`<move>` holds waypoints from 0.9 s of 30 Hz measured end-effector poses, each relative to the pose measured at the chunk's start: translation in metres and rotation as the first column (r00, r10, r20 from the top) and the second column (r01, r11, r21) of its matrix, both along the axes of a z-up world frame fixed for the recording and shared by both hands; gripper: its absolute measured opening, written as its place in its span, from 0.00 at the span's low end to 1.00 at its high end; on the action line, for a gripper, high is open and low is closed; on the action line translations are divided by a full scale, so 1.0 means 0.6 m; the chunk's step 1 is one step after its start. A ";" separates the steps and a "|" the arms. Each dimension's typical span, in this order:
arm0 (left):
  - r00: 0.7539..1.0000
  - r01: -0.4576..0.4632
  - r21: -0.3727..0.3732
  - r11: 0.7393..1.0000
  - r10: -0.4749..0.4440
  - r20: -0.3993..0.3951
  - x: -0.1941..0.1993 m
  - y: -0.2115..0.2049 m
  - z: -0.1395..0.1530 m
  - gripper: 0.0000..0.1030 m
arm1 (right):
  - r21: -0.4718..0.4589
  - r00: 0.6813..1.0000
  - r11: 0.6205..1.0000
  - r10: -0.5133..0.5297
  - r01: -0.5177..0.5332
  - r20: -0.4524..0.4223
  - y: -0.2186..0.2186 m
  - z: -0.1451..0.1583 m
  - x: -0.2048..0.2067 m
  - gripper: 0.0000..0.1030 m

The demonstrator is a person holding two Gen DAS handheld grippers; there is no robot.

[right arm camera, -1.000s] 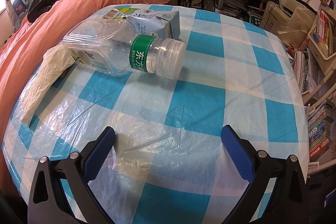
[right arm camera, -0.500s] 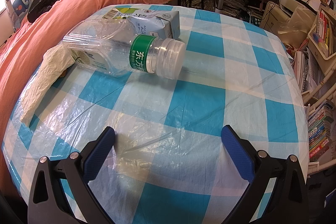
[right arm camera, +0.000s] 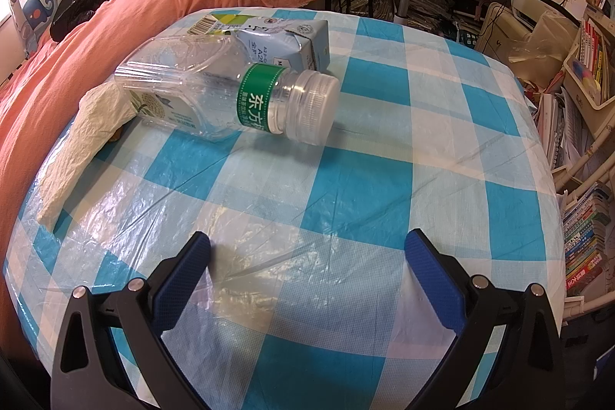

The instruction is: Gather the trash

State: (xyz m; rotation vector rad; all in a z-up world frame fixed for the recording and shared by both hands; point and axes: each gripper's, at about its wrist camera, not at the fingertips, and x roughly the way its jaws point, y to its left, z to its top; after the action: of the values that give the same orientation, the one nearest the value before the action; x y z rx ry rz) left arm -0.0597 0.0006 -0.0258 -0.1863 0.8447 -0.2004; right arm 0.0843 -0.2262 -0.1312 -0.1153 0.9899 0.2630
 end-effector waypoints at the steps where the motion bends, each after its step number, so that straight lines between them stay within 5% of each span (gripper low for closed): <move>1: 1.000 0.006 -0.004 1.000 -0.006 -0.003 -0.001 -0.002 0.000 0.93 | 0.000 1.000 1.000 0.000 0.000 0.000 0.000 0.000 0.003 0.94; 8: 0.999 -0.027 -0.060 0.998 0.026 -0.027 0.002 0.013 -0.006 0.93 | 0.000 1.000 1.000 0.000 0.000 0.000 0.000 -0.001 0.004 0.94; 20: 1.000 0.004 -0.019 1.000 -0.004 -0.014 -0.001 -0.004 -0.004 0.93 | 0.000 1.000 1.000 0.000 0.000 0.000 0.000 -0.001 0.004 0.94; 27: 0.999 -0.017 -0.087 0.996 0.014 -0.039 0.002 0.013 -0.012 0.93 | 0.000 1.000 1.000 0.000 0.000 0.000 0.000 0.000 0.002 0.94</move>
State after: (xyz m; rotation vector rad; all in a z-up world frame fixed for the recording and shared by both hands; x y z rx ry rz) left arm -0.0586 0.0084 -0.0328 -0.2794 0.8734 -0.2198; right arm 0.0855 -0.2260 -0.1315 -0.1153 0.9901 0.2627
